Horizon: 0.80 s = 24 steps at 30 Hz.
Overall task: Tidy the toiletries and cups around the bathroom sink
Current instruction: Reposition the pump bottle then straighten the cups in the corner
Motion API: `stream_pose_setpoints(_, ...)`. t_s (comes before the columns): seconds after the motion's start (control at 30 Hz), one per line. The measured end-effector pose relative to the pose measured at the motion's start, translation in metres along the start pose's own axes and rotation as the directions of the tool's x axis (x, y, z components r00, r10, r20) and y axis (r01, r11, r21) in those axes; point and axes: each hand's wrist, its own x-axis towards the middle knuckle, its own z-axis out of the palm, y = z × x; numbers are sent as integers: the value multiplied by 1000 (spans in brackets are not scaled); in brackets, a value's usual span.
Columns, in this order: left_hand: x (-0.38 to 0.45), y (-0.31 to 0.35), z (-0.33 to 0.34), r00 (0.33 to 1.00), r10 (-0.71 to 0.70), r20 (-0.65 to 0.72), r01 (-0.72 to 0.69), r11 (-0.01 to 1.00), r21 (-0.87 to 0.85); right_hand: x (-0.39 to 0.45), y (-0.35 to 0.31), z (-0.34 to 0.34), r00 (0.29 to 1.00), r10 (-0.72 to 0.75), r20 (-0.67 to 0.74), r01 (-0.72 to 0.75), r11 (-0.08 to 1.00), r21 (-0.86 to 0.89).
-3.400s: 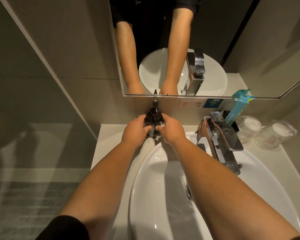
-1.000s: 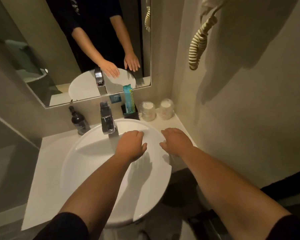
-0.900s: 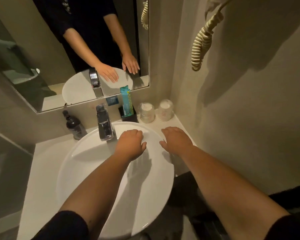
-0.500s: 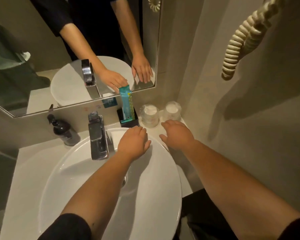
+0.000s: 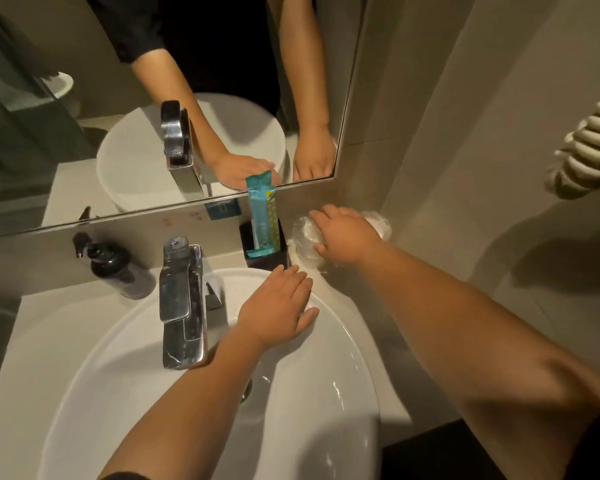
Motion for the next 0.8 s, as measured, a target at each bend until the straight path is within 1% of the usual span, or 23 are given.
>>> stream_pose_setpoints(0.13,0,-2,6,999,18,-36,-18,1000,17,16,-4,7,998,-1,63,2,1000,-13)
stream_pose_setpoints(0.2,0,-1,7,998,22,-51,-21,999,28,20,-5,9,997,-8,71,9,1000,-11)
stream_pose_setpoints(0.5,0,-3,16,993,37,-111,-34,999,28,26,-11,19,1000,-21,16,21,1000,11)
stream_pose_setpoints(0.63,0,-3,16,993,35,-109,-32,999,22,26,-13,23,1000,-13,-11,13,1000,17)
stream_pose_setpoints(0.8,0,-1,12,995,23,-96,-20,999,38,19,-12,19,1000,-4,-9,5,1000,21)
